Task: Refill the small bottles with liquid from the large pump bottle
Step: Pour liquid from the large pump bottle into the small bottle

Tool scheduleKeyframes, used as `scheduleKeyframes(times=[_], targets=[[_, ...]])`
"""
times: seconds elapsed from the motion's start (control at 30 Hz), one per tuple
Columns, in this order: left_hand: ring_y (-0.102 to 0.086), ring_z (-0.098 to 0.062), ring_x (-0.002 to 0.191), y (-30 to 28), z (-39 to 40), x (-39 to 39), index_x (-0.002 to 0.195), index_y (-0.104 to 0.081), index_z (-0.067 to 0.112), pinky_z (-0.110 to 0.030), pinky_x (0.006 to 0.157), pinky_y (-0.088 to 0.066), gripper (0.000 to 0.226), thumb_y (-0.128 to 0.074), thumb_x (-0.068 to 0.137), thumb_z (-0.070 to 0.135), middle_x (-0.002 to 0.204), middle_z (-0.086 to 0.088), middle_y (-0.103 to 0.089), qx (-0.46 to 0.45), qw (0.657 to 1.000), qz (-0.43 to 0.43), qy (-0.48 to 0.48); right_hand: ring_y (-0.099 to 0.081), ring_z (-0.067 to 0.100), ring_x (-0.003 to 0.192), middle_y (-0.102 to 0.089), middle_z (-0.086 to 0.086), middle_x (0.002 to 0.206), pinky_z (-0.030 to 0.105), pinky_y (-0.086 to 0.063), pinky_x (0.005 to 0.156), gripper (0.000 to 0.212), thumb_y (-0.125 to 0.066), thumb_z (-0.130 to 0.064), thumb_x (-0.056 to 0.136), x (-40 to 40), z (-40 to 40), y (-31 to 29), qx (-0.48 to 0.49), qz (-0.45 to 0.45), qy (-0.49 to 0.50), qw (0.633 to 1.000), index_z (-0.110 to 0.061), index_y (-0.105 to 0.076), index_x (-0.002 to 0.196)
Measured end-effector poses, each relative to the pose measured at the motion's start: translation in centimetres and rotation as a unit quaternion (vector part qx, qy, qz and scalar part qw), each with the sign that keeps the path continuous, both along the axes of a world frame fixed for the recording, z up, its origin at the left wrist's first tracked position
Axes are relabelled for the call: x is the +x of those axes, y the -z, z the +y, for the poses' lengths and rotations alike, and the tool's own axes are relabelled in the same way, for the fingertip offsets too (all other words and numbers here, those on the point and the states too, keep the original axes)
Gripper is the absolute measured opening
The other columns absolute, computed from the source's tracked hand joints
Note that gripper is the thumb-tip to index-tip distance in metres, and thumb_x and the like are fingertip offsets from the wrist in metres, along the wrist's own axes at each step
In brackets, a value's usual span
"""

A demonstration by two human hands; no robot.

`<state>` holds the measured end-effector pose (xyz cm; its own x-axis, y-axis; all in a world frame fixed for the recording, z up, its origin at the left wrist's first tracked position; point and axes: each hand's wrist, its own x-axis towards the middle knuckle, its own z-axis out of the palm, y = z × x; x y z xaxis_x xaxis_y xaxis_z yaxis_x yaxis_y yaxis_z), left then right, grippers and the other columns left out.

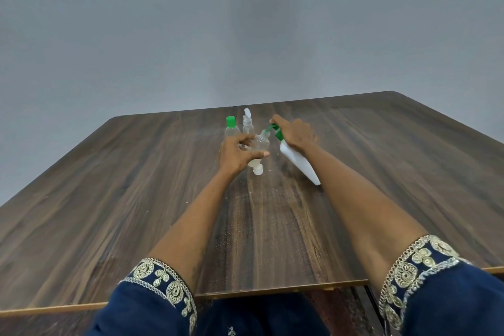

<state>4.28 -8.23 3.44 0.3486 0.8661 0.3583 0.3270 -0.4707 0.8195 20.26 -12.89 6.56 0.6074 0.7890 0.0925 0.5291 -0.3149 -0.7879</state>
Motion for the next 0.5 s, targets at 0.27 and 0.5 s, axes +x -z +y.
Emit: scheduleKeyframes(times=[0.27,0.5], targets=[[-0.061,-0.012,0.086,0.23,0.15,0.31,0.109,-0.069,0.015,-0.029,0.079,-0.051,0.059,-0.088,0.056,0.032,0.092,0.002,-0.066,-0.016,1.000,-0.023,-0.009,-0.049,0.021,0.077,-0.058,0.001,0.086,0.034,-0.031,0.075,0.068,-0.038,-0.076,0.073,-0.24,-0.31,-0.63,-0.022,-0.007,-0.039,0.999,-0.022,-0.072,0.095],[-0.060,-0.012,0.089,0.51,0.13,0.12,0.110,-0.068,0.012,-0.027,0.080,-0.049,0.060,-0.088,0.056,0.028,0.093,0.002,-0.065,-0.008,1.000,-0.012,-0.002,-0.051,0.023,0.075,-0.055,0.002,0.070,0.032,-0.030,0.065,0.056,-0.050,-0.058,0.083,-0.36,-0.34,-0.13,0.004,-0.010,0.007,1.000,-0.006,-0.068,0.079]])
